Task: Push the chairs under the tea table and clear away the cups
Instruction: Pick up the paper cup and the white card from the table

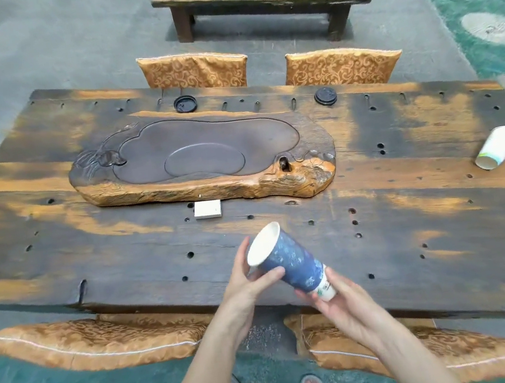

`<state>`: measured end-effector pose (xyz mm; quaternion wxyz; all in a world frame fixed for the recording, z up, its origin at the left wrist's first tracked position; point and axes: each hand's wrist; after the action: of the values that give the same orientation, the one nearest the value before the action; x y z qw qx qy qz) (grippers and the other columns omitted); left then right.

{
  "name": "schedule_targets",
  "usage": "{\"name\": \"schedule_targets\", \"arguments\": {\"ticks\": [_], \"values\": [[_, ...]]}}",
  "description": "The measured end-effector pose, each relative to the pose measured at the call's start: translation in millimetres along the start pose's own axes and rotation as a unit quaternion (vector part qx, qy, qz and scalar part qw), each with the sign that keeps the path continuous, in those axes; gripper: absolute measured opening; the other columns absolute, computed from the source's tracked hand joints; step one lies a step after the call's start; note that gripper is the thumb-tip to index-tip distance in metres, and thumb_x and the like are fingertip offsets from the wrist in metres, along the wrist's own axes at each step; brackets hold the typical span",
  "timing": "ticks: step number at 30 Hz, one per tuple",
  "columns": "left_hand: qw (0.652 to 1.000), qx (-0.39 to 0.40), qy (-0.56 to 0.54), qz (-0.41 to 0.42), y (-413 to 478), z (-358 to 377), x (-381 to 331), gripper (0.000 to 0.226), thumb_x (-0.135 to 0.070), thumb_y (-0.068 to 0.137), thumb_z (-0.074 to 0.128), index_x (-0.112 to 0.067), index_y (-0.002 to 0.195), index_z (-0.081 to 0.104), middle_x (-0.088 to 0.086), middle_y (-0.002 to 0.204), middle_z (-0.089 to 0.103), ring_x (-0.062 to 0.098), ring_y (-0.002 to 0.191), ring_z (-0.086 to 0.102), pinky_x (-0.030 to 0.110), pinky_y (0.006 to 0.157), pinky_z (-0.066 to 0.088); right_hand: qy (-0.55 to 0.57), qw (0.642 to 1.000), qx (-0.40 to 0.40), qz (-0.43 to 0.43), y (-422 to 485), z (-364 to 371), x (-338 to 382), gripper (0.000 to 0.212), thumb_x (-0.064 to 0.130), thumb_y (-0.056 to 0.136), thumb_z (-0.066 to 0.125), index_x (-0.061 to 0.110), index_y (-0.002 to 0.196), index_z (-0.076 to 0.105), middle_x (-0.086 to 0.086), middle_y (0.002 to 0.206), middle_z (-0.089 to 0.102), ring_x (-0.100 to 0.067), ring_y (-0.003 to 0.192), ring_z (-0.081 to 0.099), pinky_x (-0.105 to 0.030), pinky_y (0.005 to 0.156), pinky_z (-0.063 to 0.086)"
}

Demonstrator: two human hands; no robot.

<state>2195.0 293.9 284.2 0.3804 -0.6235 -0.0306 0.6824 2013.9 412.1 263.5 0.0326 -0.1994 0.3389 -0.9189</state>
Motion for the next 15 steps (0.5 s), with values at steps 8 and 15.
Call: {"name": "schedule_targets", "arguments": {"ticks": [8, 15], "values": [[0.988, -0.025, -0.127, 0.085, -9, -51, -33, 0.091, -0.016, 0.051, 0.095, -0.024, 0.134, 0.059, 0.007, 0.126, 0.071, 0.019, 0.112, 0.066, 0.035, 0.095, 0.053, -0.084, 0.991, 0.038, 0.099, 14, 62, -56, 0.055, 0.034, 0.095, 0.069, 0.003, 0.139, 0.058, -0.029, 0.142, 0.055, -0.043, 0.126, 0.059, -0.045, 0.091, 0.058], [0.989, -0.078, -0.110, 0.061, -22, -132, -33, 0.089, -0.013, 0.041, 0.095, -0.022, 0.123, 0.061, 0.005, 0.113, 0.075, 0.017, 0.099, 0.070, 0.027, 0.073, 0.056, -0.507, 0.862, -0.015, -0.004, 37, 97, -104, 0.033, 0.037, 0.097, 0.066, 0.036, 0.129, 0.058, 0.002, 0.123, 0.072, -0.010, 0.115, 0.067, -0.034, 0.096, 0.054]]}}
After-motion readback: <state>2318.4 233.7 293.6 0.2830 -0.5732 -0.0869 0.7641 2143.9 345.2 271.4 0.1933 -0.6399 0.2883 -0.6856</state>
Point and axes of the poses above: each hand's wrist, its own y-axis towards the middle knuckle, its own z-axis out of the palm, x = y × z
